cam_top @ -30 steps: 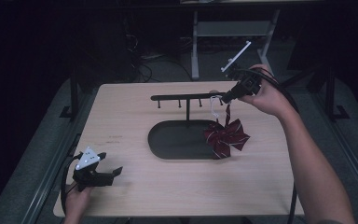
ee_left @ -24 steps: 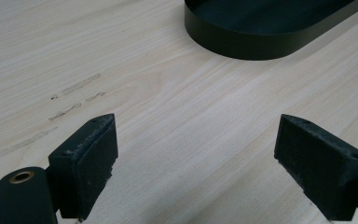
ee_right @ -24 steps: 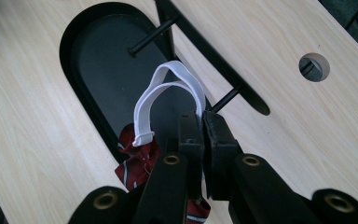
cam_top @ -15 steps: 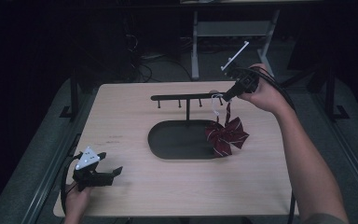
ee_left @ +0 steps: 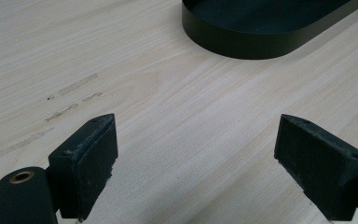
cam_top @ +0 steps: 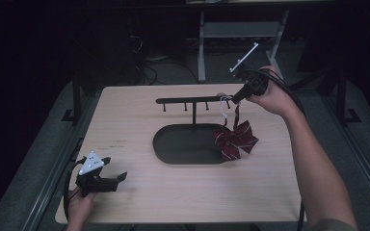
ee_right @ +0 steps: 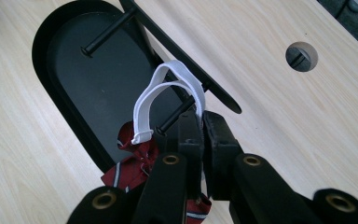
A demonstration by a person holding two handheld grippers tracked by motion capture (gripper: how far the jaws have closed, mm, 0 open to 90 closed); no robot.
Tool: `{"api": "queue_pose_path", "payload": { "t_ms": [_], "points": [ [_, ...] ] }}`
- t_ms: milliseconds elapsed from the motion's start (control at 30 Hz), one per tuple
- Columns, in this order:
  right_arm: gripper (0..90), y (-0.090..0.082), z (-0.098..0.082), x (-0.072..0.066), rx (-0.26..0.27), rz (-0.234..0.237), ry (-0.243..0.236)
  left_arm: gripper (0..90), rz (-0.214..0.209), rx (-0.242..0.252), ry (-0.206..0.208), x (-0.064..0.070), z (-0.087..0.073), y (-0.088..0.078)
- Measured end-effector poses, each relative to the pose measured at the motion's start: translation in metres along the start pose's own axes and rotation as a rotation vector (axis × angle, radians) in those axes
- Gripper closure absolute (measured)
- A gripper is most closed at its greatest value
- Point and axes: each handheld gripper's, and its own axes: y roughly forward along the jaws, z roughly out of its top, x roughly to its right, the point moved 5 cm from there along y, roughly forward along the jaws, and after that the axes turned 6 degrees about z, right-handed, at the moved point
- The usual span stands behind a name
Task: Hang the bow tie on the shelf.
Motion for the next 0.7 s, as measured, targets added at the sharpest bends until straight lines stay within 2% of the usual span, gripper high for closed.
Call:
{"api": "queue_pose_path", "payload": {
  "t_ms": [333,700],
  "points": [
    [86.0,0.009,-0.003,0.003,-0.001,-0.003,0.012,13.1,-0.003,0.003,-0.001,0.0,0.0,0.0],
    [83.7,0.011,-0.004,0.005,0.006,-0.009,0.016,13.1,-0.005,0.003,0.002,0.0,0.0,0.0]
  ]
}}
